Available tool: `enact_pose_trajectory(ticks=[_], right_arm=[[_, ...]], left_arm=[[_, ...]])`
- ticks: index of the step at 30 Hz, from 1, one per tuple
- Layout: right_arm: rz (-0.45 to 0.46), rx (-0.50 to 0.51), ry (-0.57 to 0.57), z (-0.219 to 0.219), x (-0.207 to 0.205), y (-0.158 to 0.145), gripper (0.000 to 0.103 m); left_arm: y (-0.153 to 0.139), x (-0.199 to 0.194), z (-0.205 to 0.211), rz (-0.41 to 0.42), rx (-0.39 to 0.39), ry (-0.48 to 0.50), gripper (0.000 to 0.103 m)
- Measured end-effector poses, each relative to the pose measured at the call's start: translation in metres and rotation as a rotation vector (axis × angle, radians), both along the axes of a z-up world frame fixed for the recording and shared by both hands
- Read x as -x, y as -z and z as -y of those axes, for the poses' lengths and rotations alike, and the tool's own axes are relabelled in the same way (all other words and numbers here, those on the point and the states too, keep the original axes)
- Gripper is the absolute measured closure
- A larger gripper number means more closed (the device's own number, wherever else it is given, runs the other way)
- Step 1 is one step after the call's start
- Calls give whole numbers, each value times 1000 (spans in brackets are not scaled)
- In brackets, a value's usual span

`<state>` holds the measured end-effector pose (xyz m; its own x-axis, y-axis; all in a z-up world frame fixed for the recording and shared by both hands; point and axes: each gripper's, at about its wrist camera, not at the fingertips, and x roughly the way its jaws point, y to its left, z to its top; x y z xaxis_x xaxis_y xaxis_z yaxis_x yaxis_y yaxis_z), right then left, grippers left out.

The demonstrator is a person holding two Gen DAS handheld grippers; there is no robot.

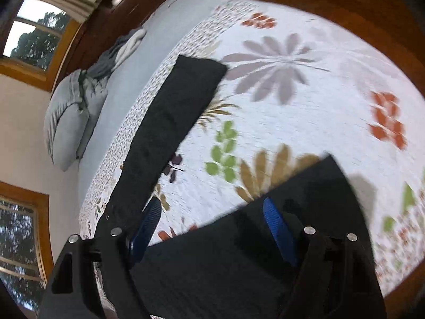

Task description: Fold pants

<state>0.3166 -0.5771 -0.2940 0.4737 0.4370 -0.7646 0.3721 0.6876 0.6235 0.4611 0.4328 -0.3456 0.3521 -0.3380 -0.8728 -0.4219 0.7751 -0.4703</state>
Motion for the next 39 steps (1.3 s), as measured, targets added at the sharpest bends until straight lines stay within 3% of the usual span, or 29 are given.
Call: enact_pose_trajectory(ticks=[3, 4, 6, 8, 15, 19, 29, 30, 31, 32, 33, 34, 39], right_arm=[[16, -5, -56, -8, -41, 1, 22], [30, -6, -78, -10, -59, -1, 20], [53, -17, -113, -12, -89, -2, 17], [71, -10, -162, -11, -134, -3, 17], [27, 106, -235, 8, -277, 13, 16], [-27, 190, -289, 10, -334, 36, 16], [-82, 207, -433, -4, -388, 87, 15], [-75, 210, -444, -6, -389, 87, 18], [-61, 201, -467, -10, -388, 86, 38], [-60, 216, -479, -12, -387, 85, 50], [-56, 219, -481, -12, -386, 83, 84], [-40, 205, -478, -11, -380, 78, 92], [66, 221, -437, 7, -343, 34, 96]], left_arm=[[2, -7, 8, 43, 48, 70, 14], [2, -10, 12, 53, 88, 98, 39], [4, -14, 19, 40, 58, 132, 48], [8, -14, 22, 20, 34, 147, 64], [18, -13, 19, 29, 48, 101, 70], [22, -13, 15, 22, 41, 79, 70], [26, -13, 10, 1, 63, 24, 69], [25, -13, 11, 0, 58, 16, 69], [24, -13, 12, -4, 48, 9, 72], [22, -13, 13, -9, 30, 3, 75], [19, -13, 15, -14, 9, -4, 78], [15, -12, 16, -16, -20, -23, 84], [-22, 1, 16, 52, -64, -82, 90]])
